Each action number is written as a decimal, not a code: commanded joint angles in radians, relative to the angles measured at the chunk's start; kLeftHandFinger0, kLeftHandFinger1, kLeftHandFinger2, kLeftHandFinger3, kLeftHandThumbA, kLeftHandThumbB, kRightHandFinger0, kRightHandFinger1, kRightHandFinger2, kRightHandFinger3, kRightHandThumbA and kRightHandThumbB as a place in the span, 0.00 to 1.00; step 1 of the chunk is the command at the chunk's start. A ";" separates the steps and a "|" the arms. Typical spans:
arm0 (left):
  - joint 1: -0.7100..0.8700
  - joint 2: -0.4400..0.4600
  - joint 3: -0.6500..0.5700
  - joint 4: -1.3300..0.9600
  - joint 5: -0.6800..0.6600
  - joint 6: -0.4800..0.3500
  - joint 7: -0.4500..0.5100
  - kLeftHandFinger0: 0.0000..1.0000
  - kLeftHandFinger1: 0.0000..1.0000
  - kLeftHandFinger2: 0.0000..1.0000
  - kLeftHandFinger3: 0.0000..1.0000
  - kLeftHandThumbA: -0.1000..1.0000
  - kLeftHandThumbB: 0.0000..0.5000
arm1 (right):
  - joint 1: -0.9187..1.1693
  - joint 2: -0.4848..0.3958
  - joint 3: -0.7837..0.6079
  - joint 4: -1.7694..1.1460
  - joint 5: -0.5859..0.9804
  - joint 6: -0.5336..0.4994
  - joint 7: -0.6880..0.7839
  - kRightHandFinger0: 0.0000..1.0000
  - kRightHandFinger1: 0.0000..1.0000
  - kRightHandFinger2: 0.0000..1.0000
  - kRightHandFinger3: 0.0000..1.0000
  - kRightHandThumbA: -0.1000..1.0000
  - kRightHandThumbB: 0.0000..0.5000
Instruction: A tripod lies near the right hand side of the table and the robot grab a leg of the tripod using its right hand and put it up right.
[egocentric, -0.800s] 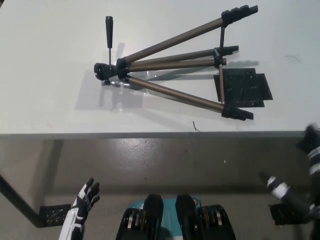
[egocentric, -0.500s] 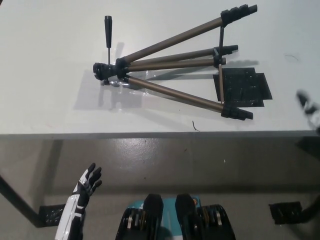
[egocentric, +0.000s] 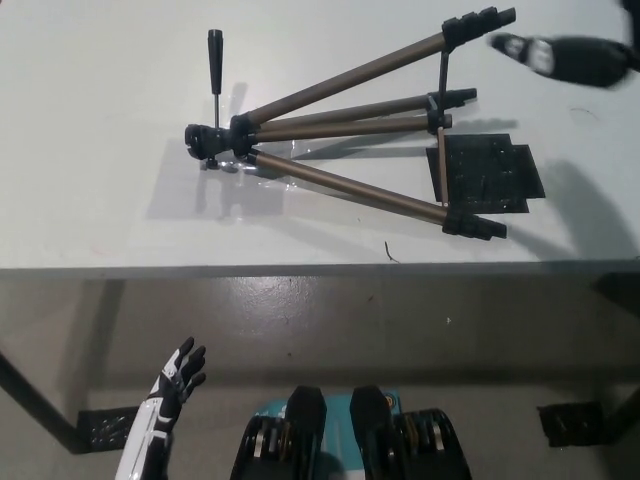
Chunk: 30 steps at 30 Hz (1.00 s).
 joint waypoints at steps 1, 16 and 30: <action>0.017 0.013 -0.001 0.008 0.015 -0.036 -0.002 1.00 1.00 1.00 1.00 1.00 0.55 | -0.300 -0.019 0.179 0.243 -0.172 0.199 0.287 1.00 1.00 1.00 1.00 0.94 1.00; 0.047 0.011 -0.004 0.012 0.067 -0.040 0.013 1.00 1.00 1.00 1.00 1.00 0.66 | -0.588 0.221 0.488 0.997 -0.239 0.168 0.266 1.00 1.00 1.00 1.00 0.85 1.00; 0.053 0.020 -0.009 -0.006 0.054 -0.027 -0.009 1.00 1.00 1.00 1.00 1.00 0.73 | -0.573 0.317 0.772 1.377 -0.454 0.138 0.014 0.94 0.98 1.00 1.00 0.59 0.94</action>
